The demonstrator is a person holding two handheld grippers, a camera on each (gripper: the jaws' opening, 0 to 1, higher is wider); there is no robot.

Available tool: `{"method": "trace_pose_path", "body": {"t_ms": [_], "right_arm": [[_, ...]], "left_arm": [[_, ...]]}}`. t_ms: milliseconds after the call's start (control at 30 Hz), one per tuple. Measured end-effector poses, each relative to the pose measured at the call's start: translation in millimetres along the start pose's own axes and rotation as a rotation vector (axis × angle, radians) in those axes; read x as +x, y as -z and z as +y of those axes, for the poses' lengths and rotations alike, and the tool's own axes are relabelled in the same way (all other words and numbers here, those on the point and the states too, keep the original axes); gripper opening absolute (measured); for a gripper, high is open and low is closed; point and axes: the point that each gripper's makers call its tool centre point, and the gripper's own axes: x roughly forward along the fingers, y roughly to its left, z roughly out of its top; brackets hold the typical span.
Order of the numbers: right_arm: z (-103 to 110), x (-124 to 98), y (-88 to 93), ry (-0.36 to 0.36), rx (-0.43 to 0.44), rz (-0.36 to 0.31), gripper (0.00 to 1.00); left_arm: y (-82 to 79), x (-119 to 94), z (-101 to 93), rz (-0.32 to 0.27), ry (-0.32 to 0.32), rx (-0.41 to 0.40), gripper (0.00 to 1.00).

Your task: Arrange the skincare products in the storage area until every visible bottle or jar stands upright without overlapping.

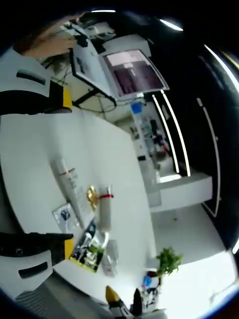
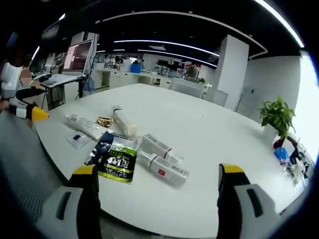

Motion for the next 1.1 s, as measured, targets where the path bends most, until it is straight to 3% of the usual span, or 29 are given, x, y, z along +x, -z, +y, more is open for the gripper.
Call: {"method": "trace_pose_path", "body": {"t_ms": [1100], "right_arm": [[0.0,0.4,1.3,0.001,-0.005,0.011,0.99]], "left_arm": [[0.1,0.4,-1.9,0.01,0.006,0.002,0.97]]}}
